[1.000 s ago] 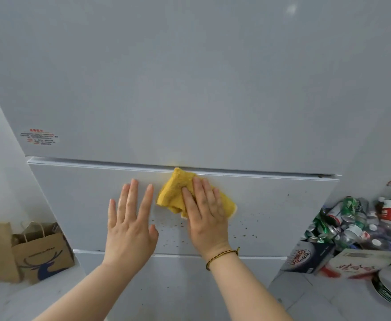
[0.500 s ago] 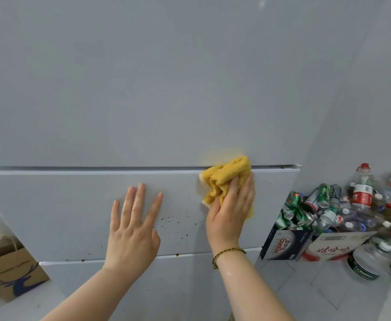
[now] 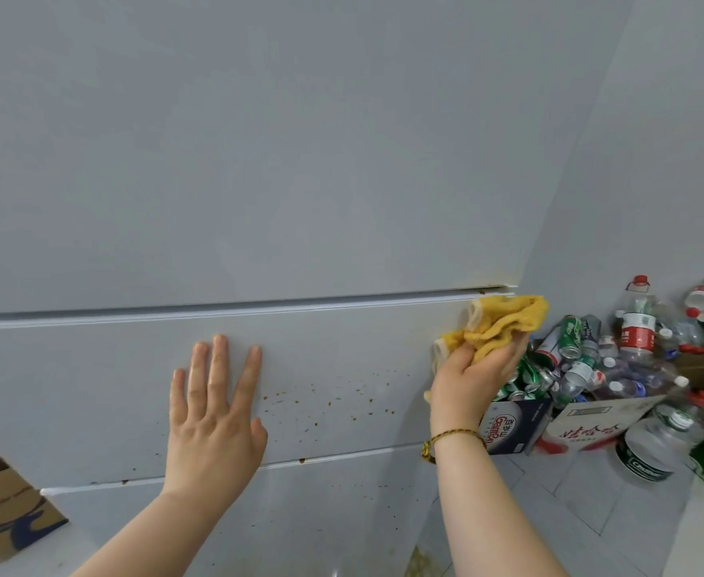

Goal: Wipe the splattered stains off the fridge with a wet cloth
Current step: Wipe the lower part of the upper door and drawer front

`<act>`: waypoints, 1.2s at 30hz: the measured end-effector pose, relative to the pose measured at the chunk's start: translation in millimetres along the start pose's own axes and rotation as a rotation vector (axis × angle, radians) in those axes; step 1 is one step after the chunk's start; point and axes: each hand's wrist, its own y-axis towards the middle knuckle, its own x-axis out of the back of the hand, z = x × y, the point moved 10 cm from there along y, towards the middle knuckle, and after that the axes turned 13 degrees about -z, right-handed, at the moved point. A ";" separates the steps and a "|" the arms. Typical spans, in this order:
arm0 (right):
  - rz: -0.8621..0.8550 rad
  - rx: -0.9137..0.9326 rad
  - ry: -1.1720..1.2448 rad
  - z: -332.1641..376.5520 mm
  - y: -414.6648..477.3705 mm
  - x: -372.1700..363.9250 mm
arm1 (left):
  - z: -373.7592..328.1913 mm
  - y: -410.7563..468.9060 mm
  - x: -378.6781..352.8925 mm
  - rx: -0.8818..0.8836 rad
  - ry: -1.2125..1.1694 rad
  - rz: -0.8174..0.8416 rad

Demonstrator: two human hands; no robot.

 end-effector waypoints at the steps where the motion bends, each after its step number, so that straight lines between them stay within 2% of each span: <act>1: -0.036 -0.068 -0.001 2.2 5.5 1.4 | 0.5 0.2 0.3 0.007 0.001 0.001; 3: -0.084 -0.101 -0.035 12.7 10.9 2.4 | 0.2 0.7 0.5 0.011 -0.003 -0.002; 6: -0.109 -0.001 -0.070 27.0 3.2 3.5 | -2.5 0.7 -0.7 0.027 -0.018 -0.020; 8: -0.035 0.161 -0.073 34.4 -9.9 -1.6 | -4.2 1.5 -2.3 0.059 -0.020 -0.030; 11: 0.111 0.561 -0.133 54.7 -34.0 -11.2 | -5.7 2.6 -4.2 0.100 -0.017 -0.033; 13: 0.138 0.725 -0.188 57.4 -34.2 -11.4 | -5.4 1.8 -4.2 0.111 -0.020 -0.031; 15: 0.115 0.699 -0.219 51.0 -17.0 -3.3 | -4.8 0.7 -2.8 0.099 -0.023 -0.033; 19: -0.032 0.212 -0.166 24.1 15.0 11.9 | -4.0 -0.4 0.3 0.059 -0.026 -0.027; 21: -0.083 0.185 -0.152 30.6 2.5 7.7 | -4.2 -0.7 0.5 0.056 -0.024 -0.021; 23: -0.053 0.339 -0.141 45.9 -21.8 -3.3 | -4.0 -0.5 0.0 0.061 -0.025 -0.017; 26: 0.113 0.741 -0.123 64.3 -72.8 -23.0 | -1.8 2.1 0.1 0.080 -0.029 0.000; 30: 0.218 1.074 -0.115 67.8 -82.6 -26.8 | 1.1 2.7 2.3 0.087 -0.065 0.018; 32: 0.178 1.139 -0.144 64.2 -62.5 -21.5 | 2.1 2.3 3.9 0.077 -0.084 0.036; 36: 0.097 1.042 -0.149 50.2 -27.5 -14.7 | 4.1 2.9 5.8 0.061 -0.089 0.079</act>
